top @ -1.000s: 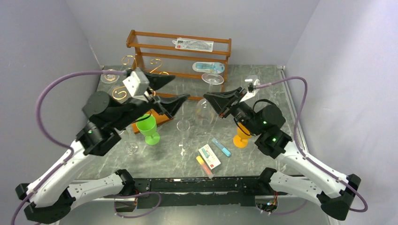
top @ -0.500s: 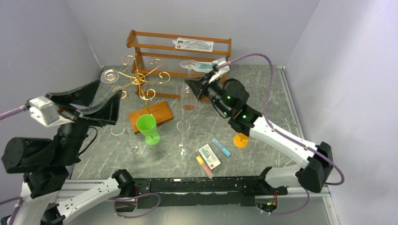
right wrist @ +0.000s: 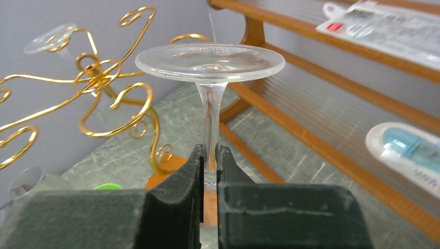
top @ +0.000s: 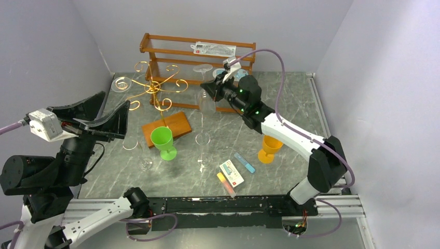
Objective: Place the wine glass upside down on the wine glass rack
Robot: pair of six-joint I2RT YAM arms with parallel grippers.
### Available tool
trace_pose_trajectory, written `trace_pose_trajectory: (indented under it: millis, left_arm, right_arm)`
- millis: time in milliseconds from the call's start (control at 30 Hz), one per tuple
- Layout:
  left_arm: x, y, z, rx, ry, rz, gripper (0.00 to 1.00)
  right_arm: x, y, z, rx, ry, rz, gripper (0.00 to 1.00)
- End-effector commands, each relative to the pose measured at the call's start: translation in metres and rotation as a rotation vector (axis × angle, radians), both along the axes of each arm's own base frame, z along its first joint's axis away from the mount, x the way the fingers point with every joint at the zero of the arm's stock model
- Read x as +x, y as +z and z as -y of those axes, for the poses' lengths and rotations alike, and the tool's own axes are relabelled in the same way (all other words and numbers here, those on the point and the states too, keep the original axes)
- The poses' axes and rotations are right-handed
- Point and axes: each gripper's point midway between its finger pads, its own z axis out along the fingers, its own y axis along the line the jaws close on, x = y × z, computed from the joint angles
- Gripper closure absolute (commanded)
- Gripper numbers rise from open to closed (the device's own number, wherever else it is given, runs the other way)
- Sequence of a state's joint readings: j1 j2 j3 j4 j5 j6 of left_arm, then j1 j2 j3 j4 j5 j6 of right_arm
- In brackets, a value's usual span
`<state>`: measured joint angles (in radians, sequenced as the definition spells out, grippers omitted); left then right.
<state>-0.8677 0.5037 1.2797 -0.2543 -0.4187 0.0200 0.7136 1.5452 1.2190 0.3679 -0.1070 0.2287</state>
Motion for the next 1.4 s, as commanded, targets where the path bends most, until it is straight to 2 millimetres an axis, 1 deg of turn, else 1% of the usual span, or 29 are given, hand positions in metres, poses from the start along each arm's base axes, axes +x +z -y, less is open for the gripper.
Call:
trace_pose_trajectory:
  millis: [0,167,300,333,433,500,667,733,867,1233,1367]
  left_arm:
    - [0.006,-0.01,0.01,0.037,-0.013,-0.023,0.15]
    - [0.008,-0.01,0.014,0.04,-0.016,-0.03,0.15]
    - [0.011,-0.01,0.019,0.05,-0.025,-0.039,0.15]
    - [0.011,-0.011,0.02,0.049,-0.025,-0.042,0.15]
    - [0.013,-0.011,0.022,0.051,-0.027,-0.045,0.15]
    - [0.013,-0.01,0.022,0.049,-0.028,-0.043,0.15]
    - [0.009,-0.008,0.033,0.016,-0.094,-0.054,0.15]
    - [0.008,-0.008,0.037,0.012,-0.117,-0.055,0.15]
    - [0.008,-0.011,0.042,0.007,-0.139,-0.063,0.15]
    - [0.008,-0.015,0.041,-0.001,-0.137,-0.078,0.15]
    - [0.009,-0.017,0.041,0.003,-0.136,-0.087,0.15]
  right_arm:
    - [0.004,0.035,-0.008,0.052,0.158,0.137,1.0]
    - [0.014,0.017,-0.024,-0.029,0.279,0.157,1.0]
    - [0.017,0.008,-0.037,-0.069,0.362,0.181,1.0]
    - [0.016,0.009,-0.042,-0.072,0.392,0.185,1.0]
    - [0.018,-0.002,-0.052,-0.07,0.443,0.166,1.0]
    - [0.019,-0.005,-0.056,-0.063,0.459,0.161,1.0]
    - [0.019,-0.009,-0.063,-0.041,0.495,0.154,1.0]
    - [0.019,-0.008,-0.065,-0.029,0.505,0.157,1.0]
    - [0.015,0.0,-0.07,0.005,0.539,0.171,1.0]
    - [0.017,0.008,-0.08,0.045,0.583,0.186,1.0]
    - [0.019,0.013,-0.077,0.077,0.563,0.199,1.0]
